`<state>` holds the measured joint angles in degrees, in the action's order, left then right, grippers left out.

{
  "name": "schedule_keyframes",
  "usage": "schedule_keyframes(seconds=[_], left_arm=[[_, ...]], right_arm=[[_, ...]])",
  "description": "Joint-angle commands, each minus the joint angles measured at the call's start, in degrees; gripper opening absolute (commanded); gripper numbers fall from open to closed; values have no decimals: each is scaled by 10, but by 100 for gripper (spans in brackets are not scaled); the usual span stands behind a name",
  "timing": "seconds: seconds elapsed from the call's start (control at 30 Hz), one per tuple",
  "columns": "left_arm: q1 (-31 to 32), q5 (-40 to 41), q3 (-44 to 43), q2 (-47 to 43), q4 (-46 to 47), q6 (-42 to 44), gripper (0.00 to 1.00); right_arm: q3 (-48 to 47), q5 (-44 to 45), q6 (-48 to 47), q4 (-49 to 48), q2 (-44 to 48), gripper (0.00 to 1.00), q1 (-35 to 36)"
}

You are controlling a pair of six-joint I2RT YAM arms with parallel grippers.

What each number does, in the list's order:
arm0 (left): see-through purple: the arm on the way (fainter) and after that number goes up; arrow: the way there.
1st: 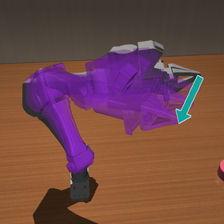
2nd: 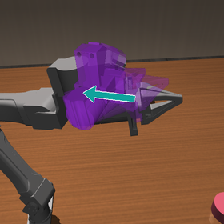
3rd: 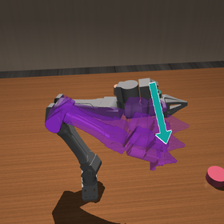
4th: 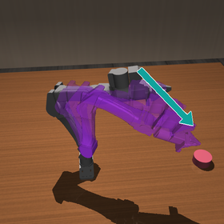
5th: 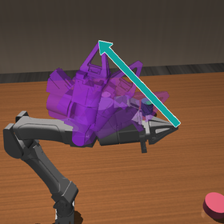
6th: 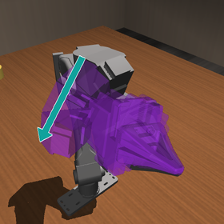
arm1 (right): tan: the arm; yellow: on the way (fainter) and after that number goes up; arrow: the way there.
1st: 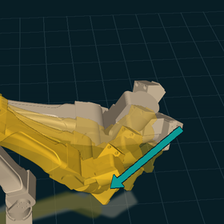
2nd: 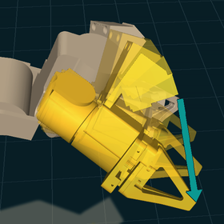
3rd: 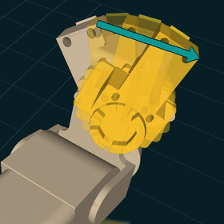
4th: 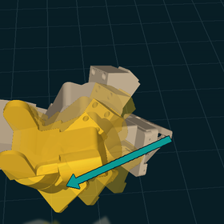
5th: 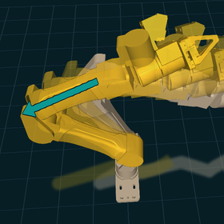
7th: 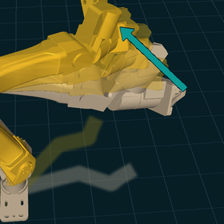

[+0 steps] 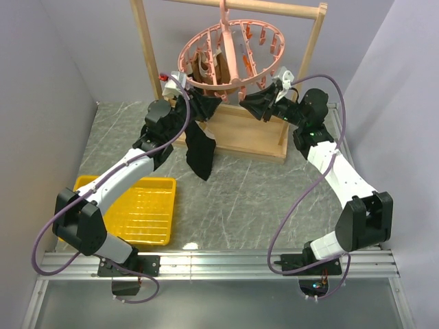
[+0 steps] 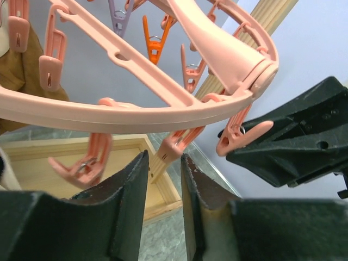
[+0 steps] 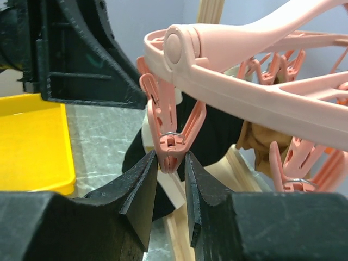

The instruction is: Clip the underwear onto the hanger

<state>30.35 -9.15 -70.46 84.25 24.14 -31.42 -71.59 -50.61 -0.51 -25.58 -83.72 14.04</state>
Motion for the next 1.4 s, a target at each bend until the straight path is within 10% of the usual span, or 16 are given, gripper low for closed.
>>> schedule_keyframes(seconds=[0.0,0.3,0.63,1.37], left_arm=[[0,8,-29,1,15,-15,34],[-2,13,-42,8,18,-14,31],[-4,-3,-60,14,0,-2,1],[-6,-75,-52,6,-13,20,0]], right_arm=[[6,-8,-5,-1,30,32,7],[15,-8,-9,14,36,36,9],[71,-40,-55,71,63,33,39],[-45,123,-128,56,-9,45,96]])
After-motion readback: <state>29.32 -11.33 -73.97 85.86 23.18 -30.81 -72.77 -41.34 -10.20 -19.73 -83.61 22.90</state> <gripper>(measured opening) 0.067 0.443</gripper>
